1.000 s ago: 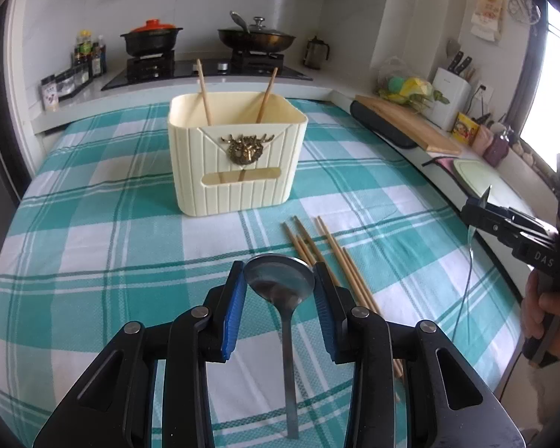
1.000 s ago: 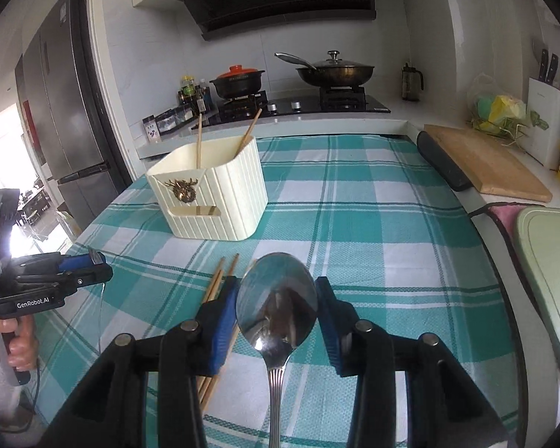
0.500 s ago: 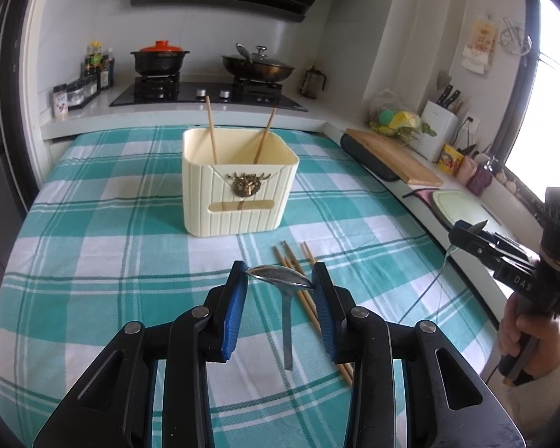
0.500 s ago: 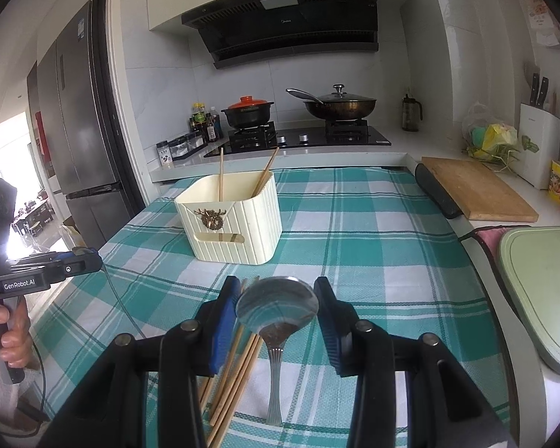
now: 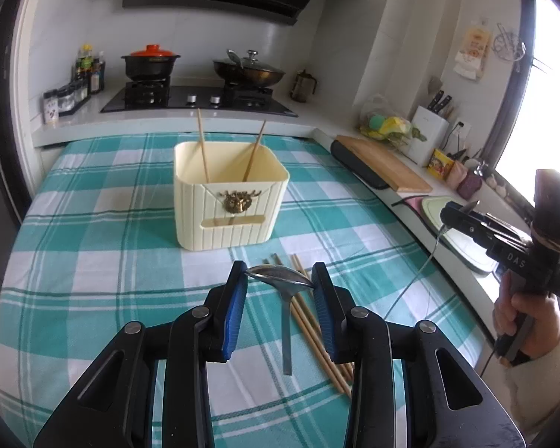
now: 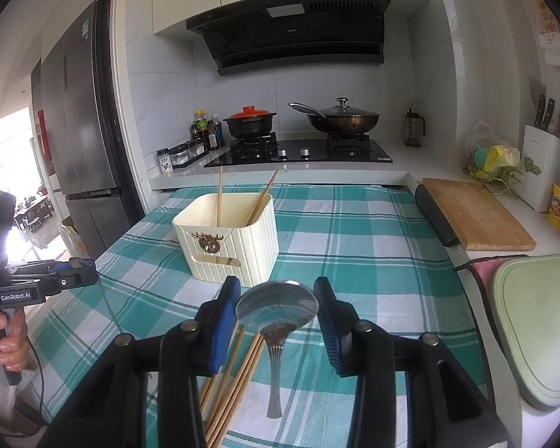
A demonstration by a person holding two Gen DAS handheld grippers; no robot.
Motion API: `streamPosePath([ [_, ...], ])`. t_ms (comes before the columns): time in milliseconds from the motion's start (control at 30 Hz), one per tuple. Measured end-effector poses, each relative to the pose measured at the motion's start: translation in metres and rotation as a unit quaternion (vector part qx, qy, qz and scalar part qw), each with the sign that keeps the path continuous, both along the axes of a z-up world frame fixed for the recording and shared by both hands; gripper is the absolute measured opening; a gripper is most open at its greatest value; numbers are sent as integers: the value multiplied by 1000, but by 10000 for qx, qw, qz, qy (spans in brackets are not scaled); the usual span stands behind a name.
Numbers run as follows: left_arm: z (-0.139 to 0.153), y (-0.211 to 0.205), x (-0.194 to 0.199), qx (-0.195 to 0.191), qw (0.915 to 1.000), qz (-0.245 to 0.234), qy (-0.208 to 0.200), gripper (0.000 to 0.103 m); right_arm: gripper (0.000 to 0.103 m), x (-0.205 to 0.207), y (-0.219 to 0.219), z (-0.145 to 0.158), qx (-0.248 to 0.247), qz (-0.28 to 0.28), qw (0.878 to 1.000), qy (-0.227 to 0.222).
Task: Organize utensils
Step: 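Carry both spoons up and lower them into the cream holder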
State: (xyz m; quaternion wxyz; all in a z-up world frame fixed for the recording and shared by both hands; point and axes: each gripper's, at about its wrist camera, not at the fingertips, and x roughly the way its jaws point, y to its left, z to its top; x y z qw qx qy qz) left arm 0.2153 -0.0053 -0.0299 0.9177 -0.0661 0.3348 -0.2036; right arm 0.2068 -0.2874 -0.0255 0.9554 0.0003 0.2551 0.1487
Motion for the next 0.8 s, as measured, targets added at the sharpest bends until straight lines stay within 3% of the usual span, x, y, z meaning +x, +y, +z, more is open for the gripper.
streamPosePath([
  [433,73,29,50,-125,9988,62,-475,35,41,67,24,68,29,370,9989,-272],
  [667,122,35,102,-83,9952,256,-944,35,41,130,49,103,151,456,9980,-400],
  [800,135,33,137,6,9926,423,-1137,35,41,160,66,114,162,452,9973,-554],
])
